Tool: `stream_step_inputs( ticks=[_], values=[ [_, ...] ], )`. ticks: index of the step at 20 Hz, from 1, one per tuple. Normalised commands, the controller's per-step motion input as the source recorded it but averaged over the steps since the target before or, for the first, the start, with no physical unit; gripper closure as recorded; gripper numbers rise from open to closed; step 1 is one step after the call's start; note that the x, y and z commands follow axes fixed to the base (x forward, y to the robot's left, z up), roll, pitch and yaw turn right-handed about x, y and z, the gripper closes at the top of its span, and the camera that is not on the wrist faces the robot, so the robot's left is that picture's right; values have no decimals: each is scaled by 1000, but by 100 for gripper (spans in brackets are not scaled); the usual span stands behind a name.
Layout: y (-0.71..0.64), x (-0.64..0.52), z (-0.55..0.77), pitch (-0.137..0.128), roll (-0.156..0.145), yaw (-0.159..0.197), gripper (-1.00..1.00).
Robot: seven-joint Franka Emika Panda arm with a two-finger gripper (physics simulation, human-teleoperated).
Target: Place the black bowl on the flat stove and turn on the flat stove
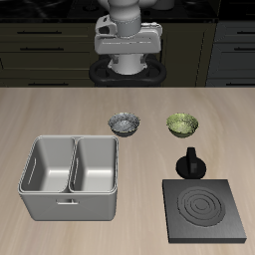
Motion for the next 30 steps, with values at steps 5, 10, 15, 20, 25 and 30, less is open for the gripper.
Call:
stream_step_inputs(
  ticks=[5,10,15,20,25,30],
  values=[
    [-71,-82,101,-16,-41,-10,-100],
    [-35,-1,34,-23,-33,9,-100],
    [-8,9,49,-15,-17,0,-100],
    [2,16,58,-19,-8,12,-100],
    [12,98,29,1,0,0,-100],
    [77,151,124,-10,12,18,-100]
  ],
)
